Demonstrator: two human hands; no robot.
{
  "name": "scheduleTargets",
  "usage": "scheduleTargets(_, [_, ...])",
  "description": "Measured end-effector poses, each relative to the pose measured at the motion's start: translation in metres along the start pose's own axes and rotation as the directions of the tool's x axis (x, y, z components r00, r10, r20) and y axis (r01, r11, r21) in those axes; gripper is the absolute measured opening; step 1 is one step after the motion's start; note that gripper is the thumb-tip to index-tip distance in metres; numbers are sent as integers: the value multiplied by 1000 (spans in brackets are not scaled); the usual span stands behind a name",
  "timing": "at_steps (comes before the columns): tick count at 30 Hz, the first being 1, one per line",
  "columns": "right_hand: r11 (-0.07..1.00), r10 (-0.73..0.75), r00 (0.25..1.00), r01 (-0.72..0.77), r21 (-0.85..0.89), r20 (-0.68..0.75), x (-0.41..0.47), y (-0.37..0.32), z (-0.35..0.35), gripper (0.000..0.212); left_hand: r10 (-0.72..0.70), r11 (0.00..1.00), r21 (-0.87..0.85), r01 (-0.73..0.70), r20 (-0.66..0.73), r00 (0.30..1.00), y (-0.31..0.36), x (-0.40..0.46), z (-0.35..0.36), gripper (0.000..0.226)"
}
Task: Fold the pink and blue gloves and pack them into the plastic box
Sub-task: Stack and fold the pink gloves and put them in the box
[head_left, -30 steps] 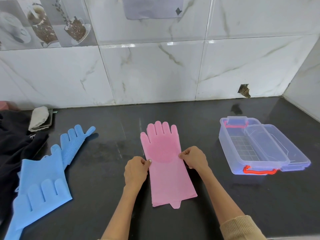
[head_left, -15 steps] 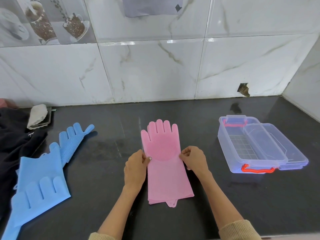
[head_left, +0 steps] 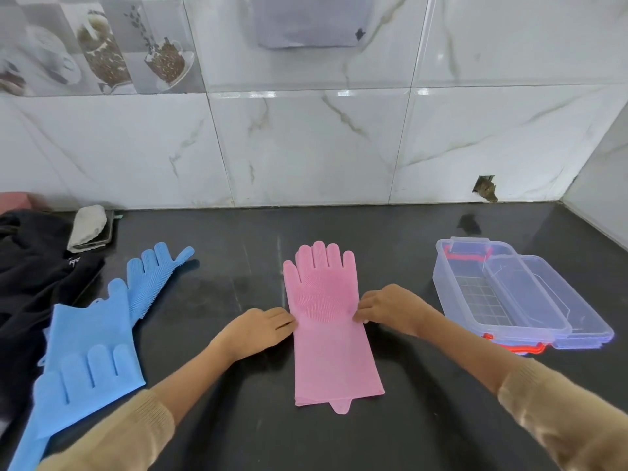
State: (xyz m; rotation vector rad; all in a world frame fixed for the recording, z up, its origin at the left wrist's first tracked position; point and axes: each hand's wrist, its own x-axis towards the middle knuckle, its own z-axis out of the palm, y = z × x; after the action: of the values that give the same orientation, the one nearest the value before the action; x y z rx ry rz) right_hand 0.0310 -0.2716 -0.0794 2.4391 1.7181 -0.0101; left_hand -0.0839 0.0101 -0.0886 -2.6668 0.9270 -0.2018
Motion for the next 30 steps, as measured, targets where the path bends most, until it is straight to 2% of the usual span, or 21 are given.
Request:
scheduleTargets(2, [995,-82,997,83,-50,12,3,3,-6,36,95,995,43,-95,-17,995,-3,4,-1,49])
scheduleTargets(4, [980,-137,986,149,-133,96,5,5,-7,35,190,979,72,-188,-22,982,-7,9,-3,46])
scheduleTargets(6, [925,-219,955,269,-270,202,6,11,-5,40,277,957,89,-275,-13,961,-12,11,-4,46])
scheduleTargets(7, [865,-315,927,369,-341,203,8,13,-3,46,314,946,89,-311,-13,949,-14,12,-5,46])
scheduleTargets(9, [828,-362,904,423,-368,226,9,12,-2,46,362,928,98,-360,-4,932,-17,13,-6,44])
scheduleTargets(11, [876,-321,929,365,-316,183,6,9,-1,31,380,920,110,-376,-17,925,-17,13,-2,41])
scheduleTargets(18, [945,-259,959,276,-174,116,3,6,1,34,256,966,53,-252,-123,959,-13,18,12,39])
scheduleTargets(22, [968,-191,981,194,-157,34,6,9,4,29,92,991,-91,-103,-119,989,-13,18,18,26])
scheduleTargets(24, [996,-72,997,71,-45,-22,11,9,6,27,-51,982,-184,36,-78,996,-13,20,13,14])
scheduleTargets(25, [995,42,998,-39,87,-44,15,9,6,28,-176,941,-305,150,-62,982,-11,23,10,10])
scheduleTargets(26, [958,190,981,-178,225,-33,20,10,5,28,-350,848,-437,299,-40,936,-10,28,8,12])
scheduleTargets(27, [883,337,941,-320,344,13,26,11,3,28,-539,693,-537,481,56,840,-9,34,5,15])
scheduleTargets(28, [777,452,888,-440,450,87,32,14,0,28,-671,506,-590,629,189,717,-8,42,2,17])
scheduleTargets(29, [649,523,832,-529,546,184,38,16,-3,30,-731,337,-593,731,325,600,-9,51,0,15])
scheduleTargets(30, [526,549,788,-585,618,279,44,17,-6,31,-727,203,-560,803,464,507,-9,59,-3,10])
